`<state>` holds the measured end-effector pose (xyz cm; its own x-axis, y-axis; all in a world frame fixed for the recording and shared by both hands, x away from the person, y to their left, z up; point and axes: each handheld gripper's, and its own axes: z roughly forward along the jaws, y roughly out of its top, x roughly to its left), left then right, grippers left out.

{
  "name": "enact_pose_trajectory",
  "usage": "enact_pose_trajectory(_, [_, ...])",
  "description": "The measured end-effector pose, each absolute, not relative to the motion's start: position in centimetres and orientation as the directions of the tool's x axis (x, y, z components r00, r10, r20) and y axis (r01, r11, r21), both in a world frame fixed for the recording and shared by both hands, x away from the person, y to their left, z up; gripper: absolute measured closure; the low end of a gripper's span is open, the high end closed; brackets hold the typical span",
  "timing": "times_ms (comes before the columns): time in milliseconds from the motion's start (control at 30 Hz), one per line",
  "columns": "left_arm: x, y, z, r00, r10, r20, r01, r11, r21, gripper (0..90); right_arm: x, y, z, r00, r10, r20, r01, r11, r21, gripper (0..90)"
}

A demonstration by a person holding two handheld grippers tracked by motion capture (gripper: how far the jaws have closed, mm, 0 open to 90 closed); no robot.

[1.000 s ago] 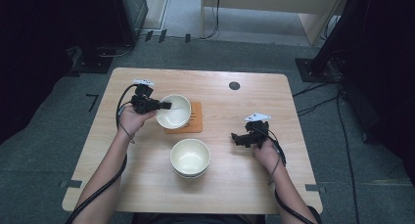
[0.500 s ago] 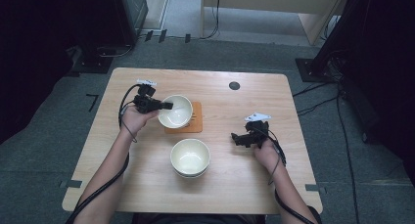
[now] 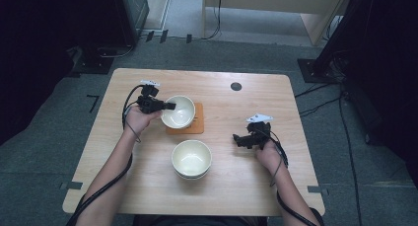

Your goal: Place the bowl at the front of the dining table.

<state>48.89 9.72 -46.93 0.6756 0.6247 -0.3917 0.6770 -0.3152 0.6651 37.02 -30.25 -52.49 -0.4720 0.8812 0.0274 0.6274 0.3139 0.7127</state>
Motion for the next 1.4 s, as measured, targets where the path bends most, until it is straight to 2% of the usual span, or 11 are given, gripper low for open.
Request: enact_pose_trajectory(1400, [49.5, 8.7, -48.5, 0.640, 0.653, -0.405, 0.709, -0.299, 0.639, 81.0, 37.0, -30.3, -52.5, -0.472, 0.881, 0.027, 0.627, 0.314, 0.713, 0.0])
